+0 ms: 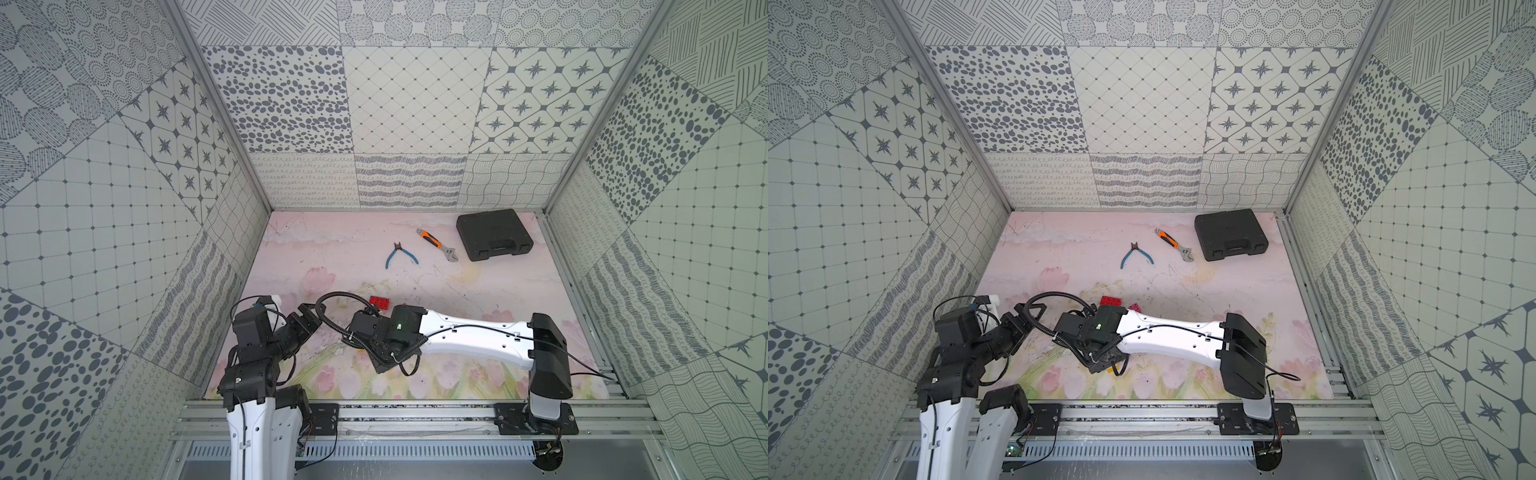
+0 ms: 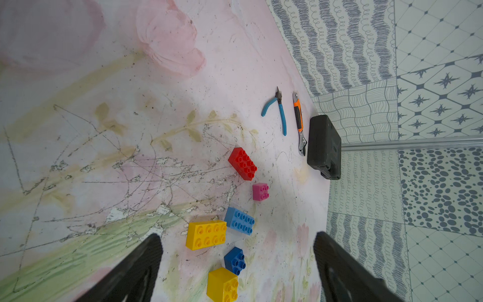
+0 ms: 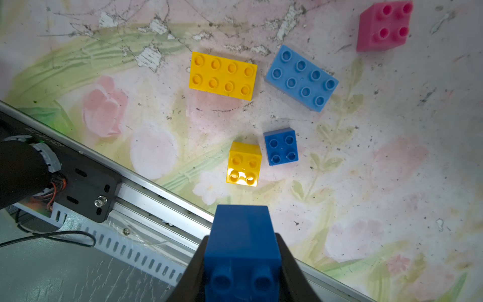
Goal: Assemble a spoon with lego
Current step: Assemble the lego brick with the lego brick.
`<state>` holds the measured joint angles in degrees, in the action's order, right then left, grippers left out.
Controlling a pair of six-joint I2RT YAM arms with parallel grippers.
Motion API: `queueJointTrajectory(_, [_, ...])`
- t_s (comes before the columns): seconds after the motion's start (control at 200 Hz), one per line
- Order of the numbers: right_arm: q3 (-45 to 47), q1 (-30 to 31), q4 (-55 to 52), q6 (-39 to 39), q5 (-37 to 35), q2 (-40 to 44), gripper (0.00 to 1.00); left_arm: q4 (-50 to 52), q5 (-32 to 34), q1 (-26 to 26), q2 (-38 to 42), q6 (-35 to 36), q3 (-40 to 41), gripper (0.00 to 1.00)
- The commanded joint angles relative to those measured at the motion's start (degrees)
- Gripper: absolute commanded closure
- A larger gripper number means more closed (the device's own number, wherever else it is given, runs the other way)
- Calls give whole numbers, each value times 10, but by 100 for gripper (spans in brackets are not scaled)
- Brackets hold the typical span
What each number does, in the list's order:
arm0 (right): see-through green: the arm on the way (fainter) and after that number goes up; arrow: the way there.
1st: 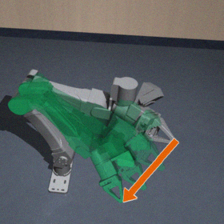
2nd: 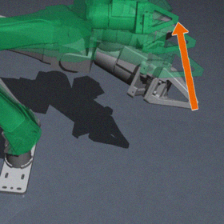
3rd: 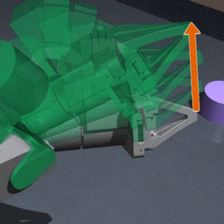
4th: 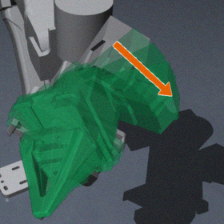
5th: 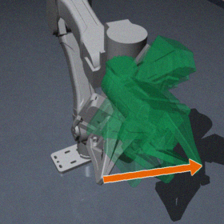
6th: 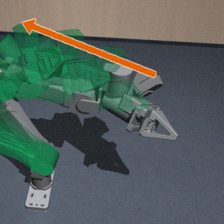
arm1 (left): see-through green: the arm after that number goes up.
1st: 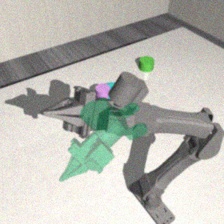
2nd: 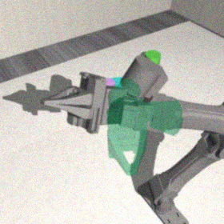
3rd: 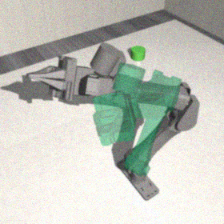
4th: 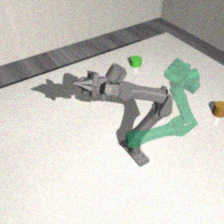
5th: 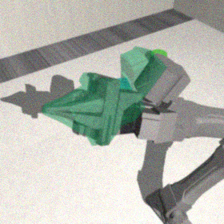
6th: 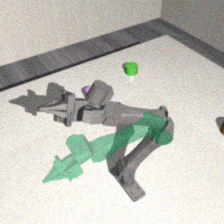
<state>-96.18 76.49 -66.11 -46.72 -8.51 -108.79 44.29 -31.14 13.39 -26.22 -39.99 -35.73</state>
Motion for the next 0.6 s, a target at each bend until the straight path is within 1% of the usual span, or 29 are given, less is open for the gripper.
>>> queueJointTrajectory(0.0, [-1,7,18,-26,0,-16,86,-17,-12,-3,-5,20,-16,7])
queueJointTrajectory(0.15, [6,9,34,-9,1,-32,87,-18,-16,-4,-2,21,-14,7])
queueJointTrajectory(0.29, [22,10,50,10,1,-37,89,-17,-18,-4,-5,23,-15,7])
queueJointTrajectory(0.455, [39,9,53,12,-5,-34,89,-19,-22,-4,-6,24,-15,7])
queueJointTrajectory(0.595, [48,9,70,10,-2,-39,89,-27,-39,-4,1,26,-12,7])
